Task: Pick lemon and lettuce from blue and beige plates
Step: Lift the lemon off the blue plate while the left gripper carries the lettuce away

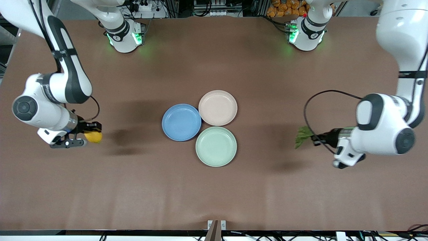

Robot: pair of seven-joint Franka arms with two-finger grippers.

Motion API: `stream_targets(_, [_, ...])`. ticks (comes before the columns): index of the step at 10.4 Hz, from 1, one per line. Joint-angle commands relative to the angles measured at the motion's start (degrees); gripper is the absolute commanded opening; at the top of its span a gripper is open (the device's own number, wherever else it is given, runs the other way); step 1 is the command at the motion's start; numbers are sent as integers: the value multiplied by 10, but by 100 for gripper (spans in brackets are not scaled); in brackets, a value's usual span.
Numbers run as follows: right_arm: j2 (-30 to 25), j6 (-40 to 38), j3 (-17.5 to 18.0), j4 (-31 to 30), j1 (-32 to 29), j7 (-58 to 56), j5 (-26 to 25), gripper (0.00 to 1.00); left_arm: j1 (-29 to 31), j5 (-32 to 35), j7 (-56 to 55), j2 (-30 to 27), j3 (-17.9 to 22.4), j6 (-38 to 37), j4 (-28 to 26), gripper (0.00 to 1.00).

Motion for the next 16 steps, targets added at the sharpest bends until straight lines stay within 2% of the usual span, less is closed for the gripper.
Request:
stream_targets(1, [36,73,5,-26,-8,1,25,0,40,9,79,23,-8,9,-4,0])
stream_targets(5, [67,110,4,-34,-14,6,28,0,46,9,100,57,-8,36,-4,0])
stream_targets(7, [72,110,4,-33,-15,6,27,1,45,9,100,64,-8,39,-5,9])
stream_targets(8, [75,114,4,-32,-15,6,28,41,43,9,100,70,-8,41,-5,30])
stream_targets(9, [75,118,4,-31,-15,6,28,92,43,9,100,74,-8,43,-5,55])
stream_targets(10, [74,117,4,-28,-18,6,27,100,45,9,108,76,-8,44,-5,75])
stream_targets(11, [73,111,4,-19,-18,6,27,100,42,9,109,77,-8,44,-5,100])
stream_targets(12, [71,109,4,-5,-19,3,27,100,41,9,109,74,-8,43,-4,100])
stream_targets(14, [53,108,4,10,-27,1,27,100,36,54,107,56,-11,42,4,100])
stream_targets(16, [20,70,4,25,-31,0,27,100,33,77,107,26,-13,42,5,100])
